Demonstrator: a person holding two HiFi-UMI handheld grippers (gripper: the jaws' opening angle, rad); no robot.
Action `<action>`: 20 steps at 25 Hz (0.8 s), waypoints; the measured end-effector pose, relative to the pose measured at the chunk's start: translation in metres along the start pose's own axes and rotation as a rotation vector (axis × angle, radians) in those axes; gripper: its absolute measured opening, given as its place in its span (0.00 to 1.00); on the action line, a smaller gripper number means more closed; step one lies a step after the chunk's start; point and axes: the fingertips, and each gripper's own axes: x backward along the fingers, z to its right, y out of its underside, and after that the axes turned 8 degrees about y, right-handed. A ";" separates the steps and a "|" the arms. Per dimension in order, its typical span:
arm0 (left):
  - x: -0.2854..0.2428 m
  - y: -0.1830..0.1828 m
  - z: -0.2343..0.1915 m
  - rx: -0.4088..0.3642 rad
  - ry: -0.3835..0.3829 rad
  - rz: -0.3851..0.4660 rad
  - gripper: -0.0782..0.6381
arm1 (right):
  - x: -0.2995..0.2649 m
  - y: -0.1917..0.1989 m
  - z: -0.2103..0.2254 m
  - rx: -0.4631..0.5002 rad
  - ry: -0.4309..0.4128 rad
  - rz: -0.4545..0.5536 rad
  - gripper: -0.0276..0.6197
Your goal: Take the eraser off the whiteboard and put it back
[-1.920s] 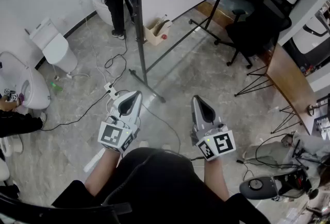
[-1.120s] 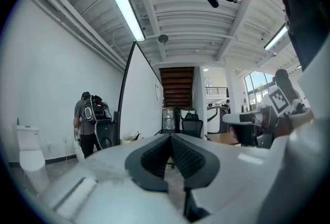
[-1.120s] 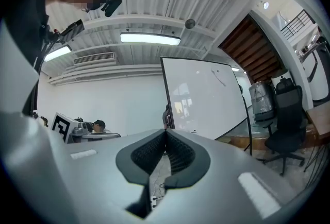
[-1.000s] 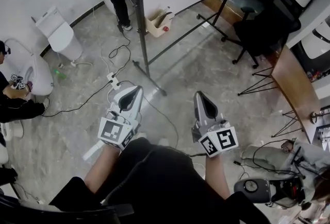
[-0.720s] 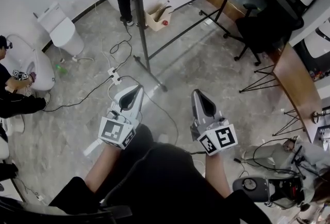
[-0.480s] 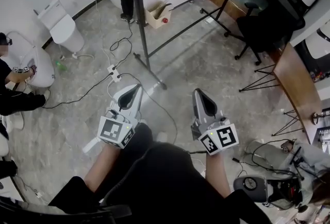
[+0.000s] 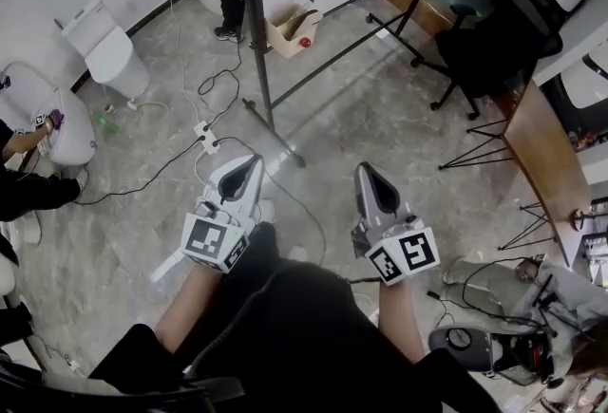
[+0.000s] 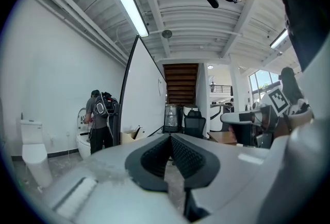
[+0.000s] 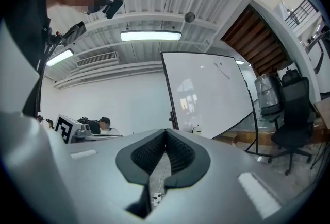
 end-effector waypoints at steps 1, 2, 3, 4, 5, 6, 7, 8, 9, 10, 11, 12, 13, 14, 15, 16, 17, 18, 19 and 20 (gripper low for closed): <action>-0.003 -0.001 -0.006 0.000 0.005 0.002 0.12 | -0.006 0.000 0.000 0.002 0.004 0.001 0.06; -0.006 -0.002 -0.014 0.000 0.009 0.004 0.12 | -0.013 0.000 -0.001 0.005 0.007 0.003 0.06; -0.010 -0.003 -0.021 -0.001 0.013 0.006 0.12 | -0.020 -0.001 -0.002 0.009 0.008 0.005 0.06; -0.013 -0.003 -0.028 -0.001 0.017 0.007 0.12 | -0.027 -0.002 -0.003 0.013 0.008 0.007 0.06; -0.017 -0.004 -0.034 -0.002 0.022 0.009 0.12 | -0.034 -0.003 -0.004 0.017 0.009 0.010 0.06; -0.021 -0.005 -0.040 -0.002 0.030 0.011 0.12 | -0.041 -0.004 -0.004 0.021 0.011 0.012 0.06; -0.025 -0.006 -0.047 -0.003 0.039 0.013 0.12 | -0.049 -0.005 -0.004 0.024 0.015 0.013 0.06; -0.030 -0.008 -0.054 -0.004 0.050 0.015 0.12 | -0.057 -0.006 -0.005 0.028 0.019 0.014 0.06; -0.034 -0.009 -0.061 -0.005 0.059 0.017 0.12 | -0.065 -0.007 -0.005 0.033 0.024 0.014 0.06; -0.039 -0.011 -0.069 -0.005 0.066 0.018 0.12 | -0.073 -0.009 -0.006 0.037 0.028 0.015 0.06; -0.043 -0.013 -0.076 -0.005 0.073 0.020 0.12 | -0.081 -0.010 -0.007 0.042 0.033 0.016 0.06; -0.046 -0.016 -0.083 -0.007 0.080 0.023 0.12 | -0.088 -0.012 -0.007 0.045 0.038 0.017 0.06; -0.050 -0.018 -0.090 -0.007 0.086 0.028 0.12 | -0.094 -0.014 -0.008 0.049 0.045 0.018 0.06; -0.053 -0.021 -0.097 -0.007 0.091 0.032 0.12 | -0.100 -0.015 -0.008 0.052 0.052 0.019 0.06; -0.055 -0.023 -0.104 -0.006 0.096 0.036 0.12 | -0.106 -0.015 -0.009 0.054 0.058 0.019 0.06; -0.058 -0.024 -0.111 -0.007 0.104 0.037 0.12 | -0.112 -0.015 -0.010 0.056 0.065 0.018 0.06; -0.060 -0.025 -0.119 -0.007 0.113 0.037 0.12 | -0.119 -0.015 -0.011 0.058 0.070 0.017 0.06; -0.062 -0.025 -0.126 -0.006 0.120 0.035 0.12 | -0.126 -0.016 -0.012 0.061 0.076 0.017 0.06; -0.064 -0.025 -0.133 -0.004 0.125 0.033 0.12 | -0.133 -0.017 -0.013 0.062 0.081 0.017 0.06; -0.066 -0.024 -0.139 -0.002 0.127 0.031 0.12 | -0.139 -0.018 -0.014 0.063 0.086 0.019 0.06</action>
